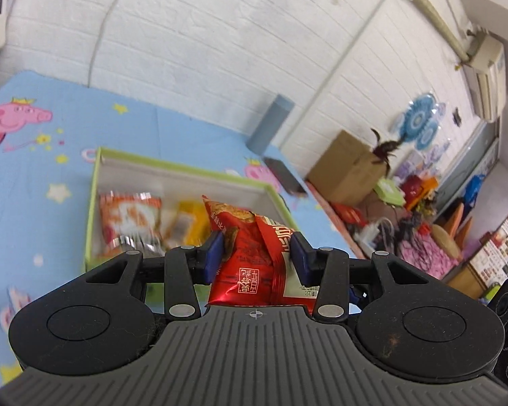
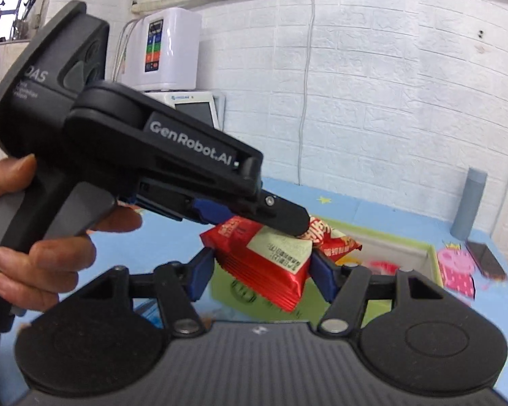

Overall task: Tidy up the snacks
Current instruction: 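Lower the red bag into the green box and open the left gripper, then grasp the white-and-yellow wrapped snack with the left gripper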

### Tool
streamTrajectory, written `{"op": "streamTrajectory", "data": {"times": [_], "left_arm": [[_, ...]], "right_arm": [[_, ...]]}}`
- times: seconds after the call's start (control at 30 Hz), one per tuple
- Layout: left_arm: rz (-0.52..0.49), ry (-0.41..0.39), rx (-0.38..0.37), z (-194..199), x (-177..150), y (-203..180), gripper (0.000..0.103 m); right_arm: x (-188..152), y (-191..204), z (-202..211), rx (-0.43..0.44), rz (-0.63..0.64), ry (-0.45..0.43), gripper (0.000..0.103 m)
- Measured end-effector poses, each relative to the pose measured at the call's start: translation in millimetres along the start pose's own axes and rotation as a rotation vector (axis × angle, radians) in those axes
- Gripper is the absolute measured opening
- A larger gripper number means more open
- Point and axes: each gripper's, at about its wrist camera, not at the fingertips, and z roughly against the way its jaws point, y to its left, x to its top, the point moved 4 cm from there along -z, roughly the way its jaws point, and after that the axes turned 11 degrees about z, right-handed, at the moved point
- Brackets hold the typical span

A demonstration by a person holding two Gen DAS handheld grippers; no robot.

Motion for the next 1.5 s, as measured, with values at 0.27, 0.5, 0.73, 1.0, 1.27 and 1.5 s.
{"op": "streamTrajectory", "data": {"times": [0.27,0.5,0.73,1.0,1.27,1.5], "left_arm": [[-0.007,0.001,0.096,-88.4,38.3,48.4,0.029],[0.048,-0.001,0.060,-86.2,32.3,66.4,0.048],[-0.017,-0.065,0.030,-10.2,-1.8,37.5,0.065],[-0.028,0.013,0.103,51.0,-101.2,61.8,0.067],[-0.081,0.163,0.225,21.5,-135.5,93.7,0.028],[-0.016,0.237,0.139,30.7,-151.9,93.9,0.019]], "right_arm": [[-4.1,-49.0,-106.6,0.038,0.015,0.096,0.071],[-11.4,-63.5,-99.4,0.012,-0.002,0.086,0.091],[-20.4,-21.1,-14.6,0.037,-0.018,0.012,0.094],[-80.0,65.3,29.7,0.183,-0.134,0.097,0.102],[-95.2,118.5,-13.7,0.243,-0.086,0.199,0.102],[-102.7,122.7,-5.8,0.294,-0.099,0.238,0.102]]}}
